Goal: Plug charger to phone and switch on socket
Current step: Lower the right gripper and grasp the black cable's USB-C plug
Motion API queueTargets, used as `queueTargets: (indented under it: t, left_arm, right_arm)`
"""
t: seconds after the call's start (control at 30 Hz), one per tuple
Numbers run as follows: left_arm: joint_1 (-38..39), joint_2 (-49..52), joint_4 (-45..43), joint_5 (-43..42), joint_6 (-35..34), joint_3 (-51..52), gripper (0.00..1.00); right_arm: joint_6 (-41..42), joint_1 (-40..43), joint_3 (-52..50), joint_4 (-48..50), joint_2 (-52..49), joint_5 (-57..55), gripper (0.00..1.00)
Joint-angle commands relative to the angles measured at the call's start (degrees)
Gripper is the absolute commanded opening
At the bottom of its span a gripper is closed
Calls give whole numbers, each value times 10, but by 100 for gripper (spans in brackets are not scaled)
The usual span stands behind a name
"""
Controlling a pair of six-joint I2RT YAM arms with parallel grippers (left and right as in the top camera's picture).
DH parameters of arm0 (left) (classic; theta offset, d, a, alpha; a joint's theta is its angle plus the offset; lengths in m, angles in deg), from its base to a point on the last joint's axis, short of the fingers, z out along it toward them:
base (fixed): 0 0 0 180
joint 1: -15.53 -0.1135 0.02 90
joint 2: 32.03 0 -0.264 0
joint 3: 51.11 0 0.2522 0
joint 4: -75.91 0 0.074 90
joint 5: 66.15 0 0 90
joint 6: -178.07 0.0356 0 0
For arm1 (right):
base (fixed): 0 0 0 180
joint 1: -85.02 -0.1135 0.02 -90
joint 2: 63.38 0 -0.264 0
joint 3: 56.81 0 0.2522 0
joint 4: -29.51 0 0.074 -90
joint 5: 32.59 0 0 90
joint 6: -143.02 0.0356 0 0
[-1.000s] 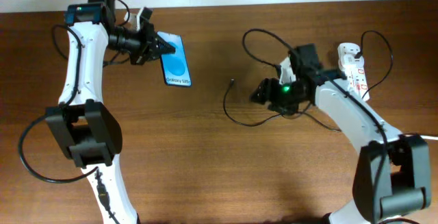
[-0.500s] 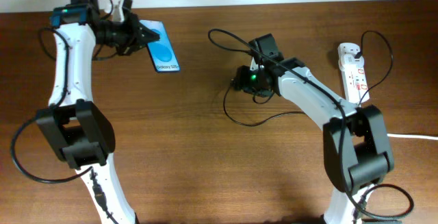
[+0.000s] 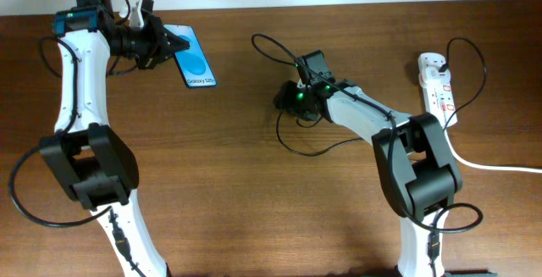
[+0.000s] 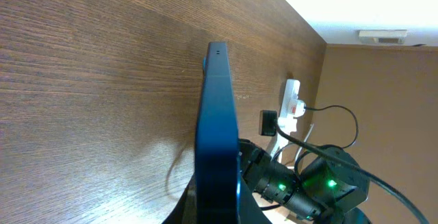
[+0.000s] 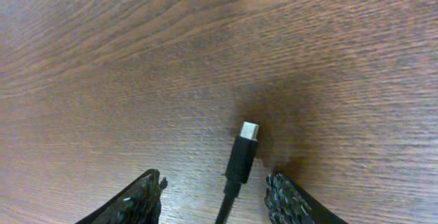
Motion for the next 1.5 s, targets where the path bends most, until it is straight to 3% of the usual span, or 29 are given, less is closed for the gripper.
queueTargets:
  t: [0.0, 0.2, 0.33, 0.43, 0.47, 0.5, 0.57, 0.67, 0.83, 0.97, 1.07, 1.2, 1.3, 1.47]
  left_arm:
    - [-2, -2, -1, -12, -5, -5, 0]
    - [-2, -2, 3, -12, -5, -5, 0]
    - [-2, -2, 8, -12, -5, -5, 0]
    - [-2, -2, 19, -12, -6, -5, 0]
    - [-2, -2, 25, -12, -5, -5, 0]
    - [-2, -2, 25, -17, -5, -5, 0]
    - [-2, -2, 25, -38, -5, -5, 0]
    - [-2, -2, 25, -157, 38, -5, 0]
    - [-2, -2, 25, -182, 46, -5, 0]
    - [-2, -2, 25, -181, 54, -5, 0]
    - [-2, -2, 25, -181, 54, -5, 0]
    - [-2, -2, 25, -181, 54, -5, 0]
    - [-2, -2, 25, -181, 54, -5, 0]
    - [-2, -2, 25, -181, 54, -5, 0]
  right_arm:
    - [19, -3, 4, 5, -21, 15, 49]
    - [31, -3, 4, 23, -27, 16, 41]
    - [22, -3, 4, 18, -38, 23, 4]
    - [-83, 9, 8, 19, -8, 93, 4]
    - [-141, 22, 11, 17, 19, 153, 4]
    - [-241, 56, 11, 5, 87, 304, 4]
    - [-285, 68, 11, -19, 117, 362, 4]
    - [-406, 75, 11, -132, 186, 462, 4]
    - [-509, 60, 10, -220, 196, 466, 4]
    - [-488, 23, 9, -227, 172, 417, 4]
    - [-352, -2, 9, -219, 143, 240, 4]
    - [-339, -12, 9, -207, 77, 193, 5]
    - [-311, -12, 9, -200, 46, 154, 26]
    - [-281, -11, 9, -191, 16, 151, 40]
